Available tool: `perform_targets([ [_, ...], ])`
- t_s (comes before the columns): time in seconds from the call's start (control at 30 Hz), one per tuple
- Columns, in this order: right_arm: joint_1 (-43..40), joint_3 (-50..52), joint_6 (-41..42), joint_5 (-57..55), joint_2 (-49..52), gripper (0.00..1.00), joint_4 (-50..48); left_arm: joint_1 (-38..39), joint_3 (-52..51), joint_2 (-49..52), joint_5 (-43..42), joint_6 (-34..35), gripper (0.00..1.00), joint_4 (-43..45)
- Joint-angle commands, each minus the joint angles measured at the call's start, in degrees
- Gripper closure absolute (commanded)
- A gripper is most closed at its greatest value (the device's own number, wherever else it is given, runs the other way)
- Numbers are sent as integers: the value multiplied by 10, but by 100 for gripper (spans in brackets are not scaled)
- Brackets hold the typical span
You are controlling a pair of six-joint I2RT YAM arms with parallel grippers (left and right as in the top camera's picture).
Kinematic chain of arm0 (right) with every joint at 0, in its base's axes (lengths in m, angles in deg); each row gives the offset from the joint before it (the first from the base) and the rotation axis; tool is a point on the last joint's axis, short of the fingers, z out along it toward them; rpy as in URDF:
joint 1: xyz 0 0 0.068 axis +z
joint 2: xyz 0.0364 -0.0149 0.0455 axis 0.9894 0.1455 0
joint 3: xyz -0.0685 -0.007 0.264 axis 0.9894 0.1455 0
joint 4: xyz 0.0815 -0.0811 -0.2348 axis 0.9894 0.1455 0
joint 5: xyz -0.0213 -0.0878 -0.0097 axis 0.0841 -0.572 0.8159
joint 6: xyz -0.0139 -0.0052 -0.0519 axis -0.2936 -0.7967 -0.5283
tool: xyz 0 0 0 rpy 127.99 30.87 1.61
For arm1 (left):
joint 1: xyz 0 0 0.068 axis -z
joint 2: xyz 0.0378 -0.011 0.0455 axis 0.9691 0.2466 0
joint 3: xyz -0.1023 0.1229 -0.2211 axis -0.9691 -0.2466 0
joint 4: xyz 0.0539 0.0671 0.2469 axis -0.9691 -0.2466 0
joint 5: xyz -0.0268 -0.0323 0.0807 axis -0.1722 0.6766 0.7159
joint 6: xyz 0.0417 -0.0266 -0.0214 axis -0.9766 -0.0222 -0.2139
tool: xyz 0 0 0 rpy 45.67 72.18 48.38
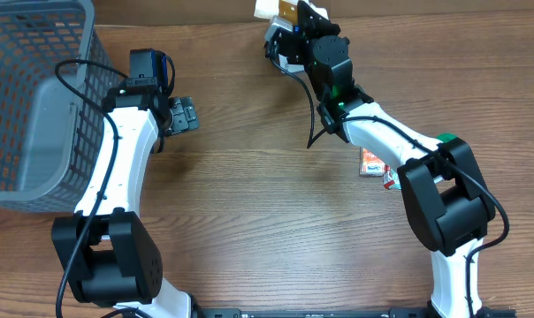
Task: Scan the item barcode
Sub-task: 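Hold the bread packet's barcode in front of the white scanner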
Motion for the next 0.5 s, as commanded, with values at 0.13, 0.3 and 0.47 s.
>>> perform_targets([
  [0.13,0,-20,2,-20,35,96,-8,1,5,-10,8,-6,0,1],
  [0.3,1,-19,31,-35,49,97,1,1,5,-10,8,-6,0,1],
  [0.47,9,-19,74,-33,48,97,14,1,5,-10,8,-6,0,1],
])
